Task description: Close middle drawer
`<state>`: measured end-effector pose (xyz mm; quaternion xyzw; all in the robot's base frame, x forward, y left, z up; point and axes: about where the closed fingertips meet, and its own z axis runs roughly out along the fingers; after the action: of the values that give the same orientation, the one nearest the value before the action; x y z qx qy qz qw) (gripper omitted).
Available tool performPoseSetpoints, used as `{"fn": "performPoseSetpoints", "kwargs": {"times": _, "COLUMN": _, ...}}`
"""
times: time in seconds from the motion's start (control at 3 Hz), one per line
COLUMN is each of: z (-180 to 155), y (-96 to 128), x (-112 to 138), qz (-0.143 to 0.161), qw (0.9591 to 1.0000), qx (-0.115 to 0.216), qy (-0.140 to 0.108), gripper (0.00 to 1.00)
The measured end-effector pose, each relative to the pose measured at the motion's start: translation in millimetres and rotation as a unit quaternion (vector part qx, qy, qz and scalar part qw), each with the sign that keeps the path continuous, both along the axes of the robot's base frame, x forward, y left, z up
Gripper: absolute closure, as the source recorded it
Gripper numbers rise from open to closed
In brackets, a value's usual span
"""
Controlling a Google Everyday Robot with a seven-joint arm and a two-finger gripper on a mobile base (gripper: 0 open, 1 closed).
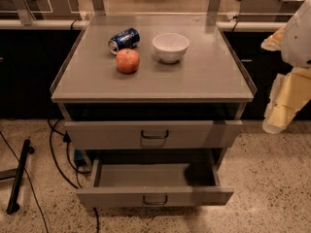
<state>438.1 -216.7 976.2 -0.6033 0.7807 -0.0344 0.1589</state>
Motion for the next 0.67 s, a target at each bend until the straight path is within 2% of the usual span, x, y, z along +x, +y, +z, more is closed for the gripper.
{"fn": "performPoseSetpoints", "kwargs": {"times": 0.33, "z": 0.0, "y": 0.0, "x": 0.0, "qz": 0.0, "qw": 1.0, "qx": 0.0, "qy": 0.0, "gripper": 0.0}}
{"fn": "performPoseSetpoints", "kwargs": {"times": 0.67, "z": 0.0, "y": 0.0, "x": 0.0, "qz": 0.0, "qw": 1.0, "qx": 0.0, "qy": 0.0, "gripper": 0.17}}
